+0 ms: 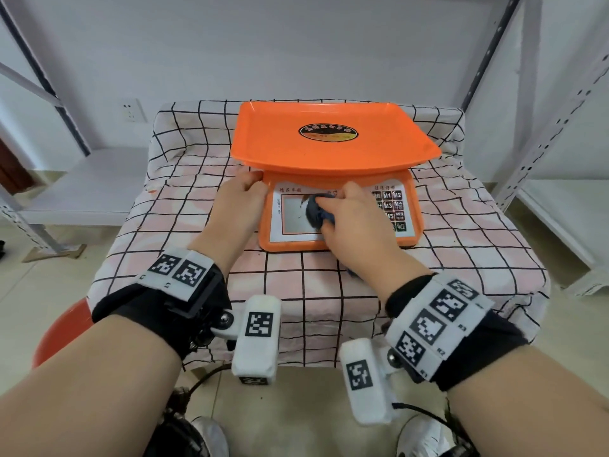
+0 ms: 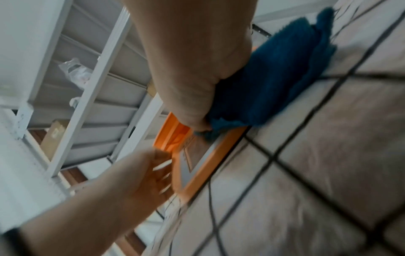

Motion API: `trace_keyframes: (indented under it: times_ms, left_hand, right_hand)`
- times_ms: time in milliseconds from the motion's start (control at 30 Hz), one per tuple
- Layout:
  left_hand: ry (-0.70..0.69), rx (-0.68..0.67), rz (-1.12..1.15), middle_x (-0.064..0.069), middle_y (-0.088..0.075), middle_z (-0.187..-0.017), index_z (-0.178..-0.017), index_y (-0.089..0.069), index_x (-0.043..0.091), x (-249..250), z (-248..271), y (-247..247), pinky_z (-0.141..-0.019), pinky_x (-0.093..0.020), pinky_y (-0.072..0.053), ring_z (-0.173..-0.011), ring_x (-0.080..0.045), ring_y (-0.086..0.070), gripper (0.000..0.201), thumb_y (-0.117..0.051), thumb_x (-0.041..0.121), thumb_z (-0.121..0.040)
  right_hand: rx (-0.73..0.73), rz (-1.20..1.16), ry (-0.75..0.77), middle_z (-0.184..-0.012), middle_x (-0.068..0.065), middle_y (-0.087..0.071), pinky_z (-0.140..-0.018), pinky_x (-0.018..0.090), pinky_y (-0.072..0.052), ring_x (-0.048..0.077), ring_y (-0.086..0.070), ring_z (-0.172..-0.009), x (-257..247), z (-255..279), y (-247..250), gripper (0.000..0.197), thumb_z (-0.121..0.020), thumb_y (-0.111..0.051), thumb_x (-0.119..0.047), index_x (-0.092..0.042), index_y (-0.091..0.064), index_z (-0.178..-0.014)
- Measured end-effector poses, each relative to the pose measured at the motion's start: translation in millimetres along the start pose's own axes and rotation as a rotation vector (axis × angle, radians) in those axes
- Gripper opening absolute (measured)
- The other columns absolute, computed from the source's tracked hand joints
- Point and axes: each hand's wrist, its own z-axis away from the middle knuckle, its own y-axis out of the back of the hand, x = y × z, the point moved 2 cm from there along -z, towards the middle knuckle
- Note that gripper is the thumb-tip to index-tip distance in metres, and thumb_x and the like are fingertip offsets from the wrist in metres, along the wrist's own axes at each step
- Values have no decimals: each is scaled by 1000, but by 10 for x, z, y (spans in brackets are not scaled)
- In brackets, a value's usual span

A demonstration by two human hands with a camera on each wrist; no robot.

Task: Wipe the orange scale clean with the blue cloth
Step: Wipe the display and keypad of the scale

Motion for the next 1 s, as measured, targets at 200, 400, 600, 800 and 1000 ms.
trace_keyframes:
  times_ms: [200, 400, 600, 800, 1000]
  left_hand:
    - [26, -11, -45, -21, -67, -99, -96, -65, 1, -17, -41, 31, -69, -31, -42, -76, -19, -54, 28, -41, 13, -89]
    - [47, -4, -15, -16, -63, -85, -91, -61, -4, -10, -31, 10, -64, -28, -40, -75, -20, -52, 26, -40, 10, -88]
    - [46, -30, 1, -19, -66, -98, -97, -66, 1, -6, -14, 54, -51, -10, -45, -71, -12, -53, 29, -39, 7, -89]
    - [34, -22, -7, -12, -61, -85, -95, -64, -3, 2, 2, 61, -57, -20, -43, -67, -11, -50, 27, -40, 8, -88]
    - [43, -79, 72, 7, -62, -82, -101, -65, 17, 27, 41, 95, -41, 1, -37, -60, 6, -56, 33, -36, 5, -93]
  right_hand:
    - [153, -7, -241, -103, 11, -49, -65, 31, -37, 33, -53, -94, 456, 34, 191, 21, -87, -48, -15, -13, -64, -99]
    - [81, 65, -42, -106, 11, -46, -66, 30, -33, 30, -49, -96, -18, -28, -25, 21, -89, -49, -12, -8, -58, -107]
    - [100, 33, -66, -104, 10, -48, -73, 37, -46, 30, -49, -101, 40, -103, 63, 27, -90, -48, -18, -20, -63, -112]
    - [-69, 29, 126, -105, 7, -41, -73, 35, -41, 30, -47, -102, -286, -94, -49, 33, -91, -47, -17, -18, -58, -122]
    - [-23, 50, 7, -105, 7, -46, -72, 33, -43, 28, -46, -102, 67, -86, 115, 33, -91, -48, -20, -27, -61, -120]
